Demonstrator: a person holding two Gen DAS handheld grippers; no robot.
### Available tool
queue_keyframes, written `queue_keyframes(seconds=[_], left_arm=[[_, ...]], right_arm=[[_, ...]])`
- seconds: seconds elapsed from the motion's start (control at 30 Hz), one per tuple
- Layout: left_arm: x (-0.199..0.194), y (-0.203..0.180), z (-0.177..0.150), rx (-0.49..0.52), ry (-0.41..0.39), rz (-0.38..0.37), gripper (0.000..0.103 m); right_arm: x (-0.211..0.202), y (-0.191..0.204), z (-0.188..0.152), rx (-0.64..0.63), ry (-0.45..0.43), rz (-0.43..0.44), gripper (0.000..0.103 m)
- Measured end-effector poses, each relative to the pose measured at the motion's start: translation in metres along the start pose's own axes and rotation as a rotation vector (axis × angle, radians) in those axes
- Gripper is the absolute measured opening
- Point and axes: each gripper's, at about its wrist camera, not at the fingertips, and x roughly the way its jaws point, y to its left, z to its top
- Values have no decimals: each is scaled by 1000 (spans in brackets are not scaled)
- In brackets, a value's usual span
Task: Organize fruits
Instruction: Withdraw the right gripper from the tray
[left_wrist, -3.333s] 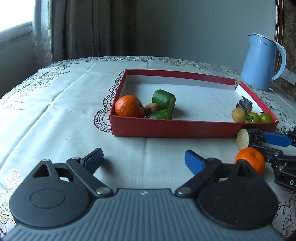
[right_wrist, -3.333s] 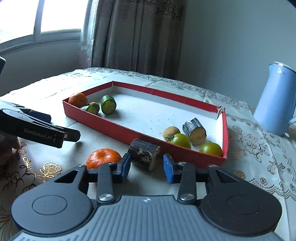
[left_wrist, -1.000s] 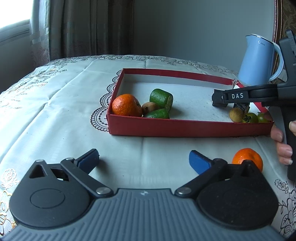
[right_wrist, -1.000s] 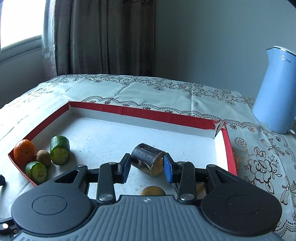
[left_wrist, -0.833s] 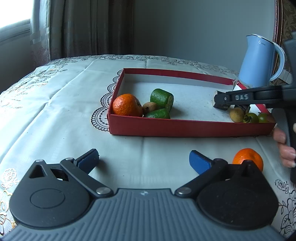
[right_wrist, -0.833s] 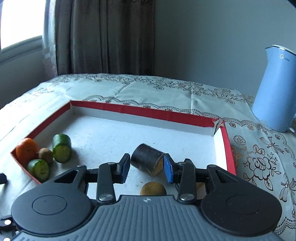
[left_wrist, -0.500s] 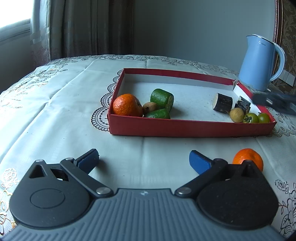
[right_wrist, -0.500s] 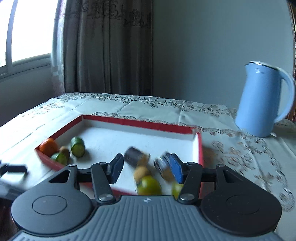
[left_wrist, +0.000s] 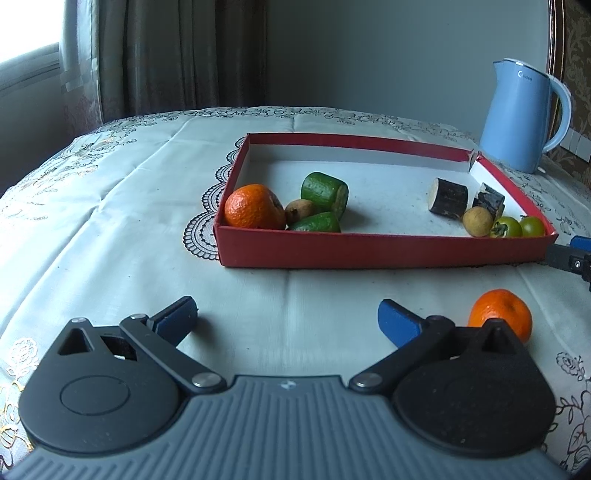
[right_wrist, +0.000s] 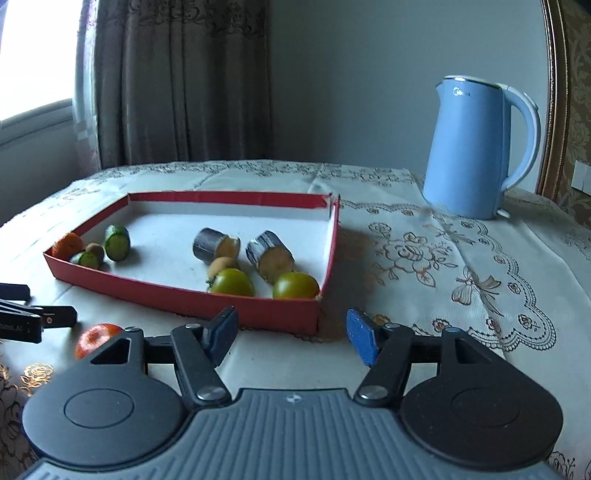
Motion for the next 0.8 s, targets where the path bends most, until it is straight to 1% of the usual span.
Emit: queue_keyframes(seconds=[0.1, 0.23, 0.33, 0.37, 0.4, 0.8], left_arm=[[0, 0, 0, 0, 1, 11, 103], [-2, 1, -1, -12, 0, 42, 103], [-6, -2, -2, 0, -3, 56, 103], [-8, -3, -3, 5, -4, 57, 103], [-9, -5, -4, 8, -5, 56, 103], [-24, -15, -2, -10, -7, -1, 103]], right_arm=[[4, -3, -3, 3, 20, -17, 64], [8, -6, -7, 10, 42, -5, 65], [9, -7, -8, 18, 49, 3, 68], [9, -7, -8, 18, 47, 4, 70], [9, -7, -9, 18, 48, 5, 72], [14, -7, -11, 12, 82, -1, 72]])
